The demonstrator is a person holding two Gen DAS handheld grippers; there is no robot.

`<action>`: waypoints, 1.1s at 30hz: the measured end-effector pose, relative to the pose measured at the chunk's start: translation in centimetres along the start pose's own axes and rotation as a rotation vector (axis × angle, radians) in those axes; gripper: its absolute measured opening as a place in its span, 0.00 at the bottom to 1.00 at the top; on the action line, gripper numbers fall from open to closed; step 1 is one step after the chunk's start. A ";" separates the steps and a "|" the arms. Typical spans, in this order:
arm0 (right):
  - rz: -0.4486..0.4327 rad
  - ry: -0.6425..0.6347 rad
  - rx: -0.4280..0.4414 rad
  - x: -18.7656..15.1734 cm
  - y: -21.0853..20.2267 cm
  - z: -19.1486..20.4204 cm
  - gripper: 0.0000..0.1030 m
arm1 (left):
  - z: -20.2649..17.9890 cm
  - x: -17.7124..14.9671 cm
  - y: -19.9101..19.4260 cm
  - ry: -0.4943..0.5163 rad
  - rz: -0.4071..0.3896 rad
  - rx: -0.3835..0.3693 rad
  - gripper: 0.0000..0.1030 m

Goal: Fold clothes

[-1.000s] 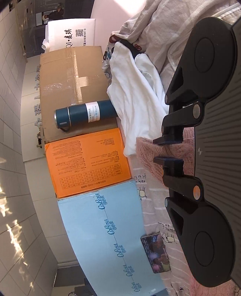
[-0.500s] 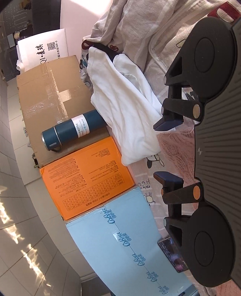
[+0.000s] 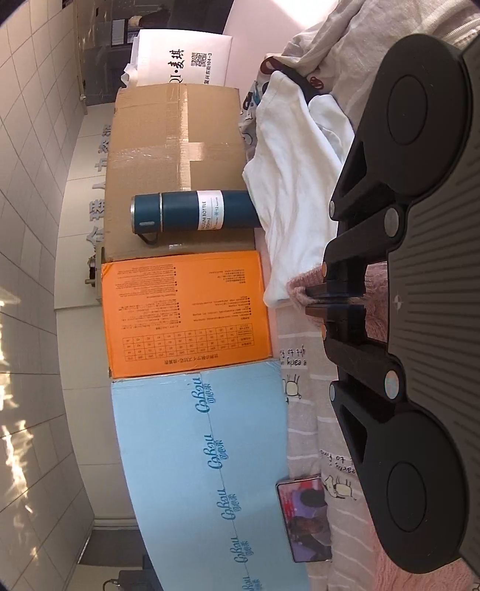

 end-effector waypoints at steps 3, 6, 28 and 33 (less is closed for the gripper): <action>-0.030 0.009 -0.016 1.1 0.2 0.0 0.03 | 0.2 0.1 -0.2 -0.009 -0.011 0.015 0.40; -0.050 0.043 -0.039 2.2 0.7 -0.4 0.03 | 0.3 0.1 -0.3 -0.015 -0.011 0.021 0.40; 0.220 0.075 -0.146 -1.4 3.6 -2.2 0.04 | 1.1 0.2 -0.9 -0.054 -0.046 0.096 0.91; 0.253 0.167 -0.216 -2.5 3.7 -3.7 0.21 | 1.5 0.5 -1.9 -0.095 -0.099 0.093 0.94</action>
Point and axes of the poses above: each gripper's, at about its wrist camera, not at the fingertips, and y roughly the way its jaws point, z to its left, x to its top, the point moved 4 cm from there along y, roughly the way its jaws point, and after that the axes turned 2 degrees about y, right-handed, at the moved point
